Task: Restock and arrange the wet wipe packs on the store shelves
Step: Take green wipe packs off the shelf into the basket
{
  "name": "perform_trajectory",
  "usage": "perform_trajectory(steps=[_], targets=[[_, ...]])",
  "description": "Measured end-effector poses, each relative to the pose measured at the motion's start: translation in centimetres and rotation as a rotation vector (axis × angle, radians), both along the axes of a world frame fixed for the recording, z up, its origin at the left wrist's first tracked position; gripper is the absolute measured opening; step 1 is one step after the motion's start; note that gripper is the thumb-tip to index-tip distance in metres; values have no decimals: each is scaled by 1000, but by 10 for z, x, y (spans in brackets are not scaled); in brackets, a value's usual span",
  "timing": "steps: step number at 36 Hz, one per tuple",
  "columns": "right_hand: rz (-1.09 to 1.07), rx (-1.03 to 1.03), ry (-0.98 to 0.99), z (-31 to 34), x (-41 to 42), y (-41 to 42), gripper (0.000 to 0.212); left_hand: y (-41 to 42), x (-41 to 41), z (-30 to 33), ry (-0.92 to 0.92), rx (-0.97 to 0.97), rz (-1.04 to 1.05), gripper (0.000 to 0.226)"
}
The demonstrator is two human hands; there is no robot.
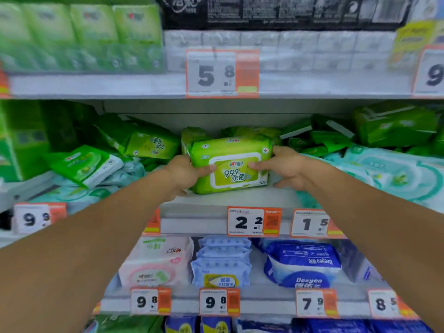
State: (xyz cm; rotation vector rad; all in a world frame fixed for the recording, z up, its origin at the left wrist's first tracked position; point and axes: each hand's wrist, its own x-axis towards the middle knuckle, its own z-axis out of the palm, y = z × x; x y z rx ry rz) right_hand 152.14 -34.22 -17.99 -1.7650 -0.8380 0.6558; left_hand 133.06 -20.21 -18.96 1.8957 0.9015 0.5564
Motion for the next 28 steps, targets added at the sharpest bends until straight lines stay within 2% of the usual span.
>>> perform_trajectory(steps=[3, 5, 7, 9, 10, 11, 16, 18, 21, 22, 25, 28], targets=[[15, 156, -34, 17, -19, -22, 26, -9, -20, 10, -106, 58, -31, 17], [33, 248, -49, 28, -37, -35, 13, -19, -34, 19, -160, 123, -34, 15], [31, 314, -46, 37, -58, -46, 17, -32, -53, 24, -196, 131, -55, 30], [34, 333, -33, 40, -81, -57, 26, -41, -74, 23, -196, 141, -39, 68], [38, 337, -25, 38, -93, -62, 27, -46, -86, 19, -203, 150, -30, 79], [41, 347, -7, 34, -105, -67, 27, -51, -99, 14, -221, 140, -27, 76], [85, 410, 22, -7, -169, -85, 19, -90, -163, -14, -248, 137, 33, 18], [104, 351, 23, -33, -195, -89, 21, -101, -192, -34, -220, 97, 100, 14], [134, 162, 61, -81, -230, -91, 19, -111, -233, -77, -90, 2, 218, 48], [144, 65, 79, -95, -241, -93, 19, -115, -245, -94, -38, -20, 233, 51], [202, -214, 88, -131, -263, -90, 31, -130, -279, -147, 20, -140, 283, 37], [260, -369, 78, -149, -277, -91, 38, -143, -291, -177, 30, -290, 324, 41]])
